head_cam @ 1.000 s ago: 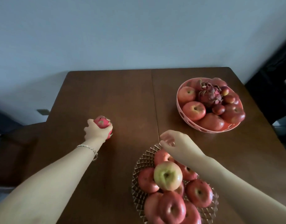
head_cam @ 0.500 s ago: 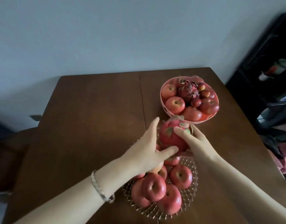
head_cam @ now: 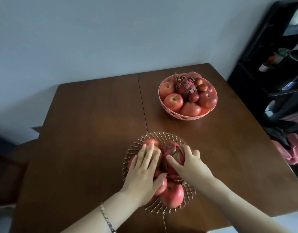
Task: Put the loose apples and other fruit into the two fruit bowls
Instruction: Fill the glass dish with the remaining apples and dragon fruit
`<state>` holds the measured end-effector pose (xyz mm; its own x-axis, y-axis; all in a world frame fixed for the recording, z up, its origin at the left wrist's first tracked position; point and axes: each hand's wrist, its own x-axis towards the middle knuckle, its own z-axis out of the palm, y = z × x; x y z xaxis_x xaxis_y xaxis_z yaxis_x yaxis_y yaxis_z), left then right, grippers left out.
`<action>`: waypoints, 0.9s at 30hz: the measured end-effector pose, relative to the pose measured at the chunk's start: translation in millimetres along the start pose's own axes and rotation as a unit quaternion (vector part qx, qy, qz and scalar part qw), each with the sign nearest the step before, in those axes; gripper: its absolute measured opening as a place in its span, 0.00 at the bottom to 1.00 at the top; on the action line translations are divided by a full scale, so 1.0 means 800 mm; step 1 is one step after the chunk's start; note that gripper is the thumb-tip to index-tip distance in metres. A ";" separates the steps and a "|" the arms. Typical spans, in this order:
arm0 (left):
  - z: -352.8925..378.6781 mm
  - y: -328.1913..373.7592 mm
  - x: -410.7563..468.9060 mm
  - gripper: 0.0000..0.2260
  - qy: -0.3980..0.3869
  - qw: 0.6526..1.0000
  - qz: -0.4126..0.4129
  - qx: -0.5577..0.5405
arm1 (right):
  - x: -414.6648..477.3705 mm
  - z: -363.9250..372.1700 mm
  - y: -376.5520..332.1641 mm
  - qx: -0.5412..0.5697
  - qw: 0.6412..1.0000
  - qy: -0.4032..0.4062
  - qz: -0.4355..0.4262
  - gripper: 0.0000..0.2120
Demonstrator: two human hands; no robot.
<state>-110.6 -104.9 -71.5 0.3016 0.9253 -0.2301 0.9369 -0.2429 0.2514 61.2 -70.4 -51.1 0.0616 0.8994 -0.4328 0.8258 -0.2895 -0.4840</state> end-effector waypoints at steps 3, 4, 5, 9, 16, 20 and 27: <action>0.001 -0.004 0.001 0.31 0.008 0.999 0.007 -0.041 | 0.013 -0.005 0.005 -0.080 0.996 -0.037 -0.007 0.38; 0.001 -0.007 0.000 0.33 0.010 0.998 0.010 -0.066 | 0.017 -0.011 0.006 -0.015 0.997 -0.070 0.001 0.37; -0.001 -0.010 -0.001 0.35 0.009 0.995 0.011 -0.096 | 0.020 -0.019 0.006 0.086 0.991 -0.101 0.009 0.36; -0.008 -0.024 0.003 0.55 -0.002 0.964 -0.122 -0.236 | 0.031 -0.043 0.026 0.317 0.942 -0.095 0.052 0.51; -0.016 -0.050 0.015 0.70 -0.135 0.752 -0.376 -0.523 | 0.046 -0.023 0.034 0.306 0.921 -0.225 0.086 0.55; -0.012 -0.053 0.019 0.72 -0.130 0.735 -0.396 -0.535 | 0.053 -0.017 0.041 0.298 0.930 -0.205 0.062 0.50; -0.016 -0.075 0.024 0.71 -0.124 0.715 -0.388 -0.568 | 0.070 -0.014 0.020 0.309 0.936 -0.169 0.031 0.44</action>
<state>-163.2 -68.7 -78.6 -0.0771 0.5379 -0.8395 0.1322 0.8400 0.5262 84.4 -21.1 -74.5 -0.1683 0.7497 -0.6400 0.3393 -0.5656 -0.7517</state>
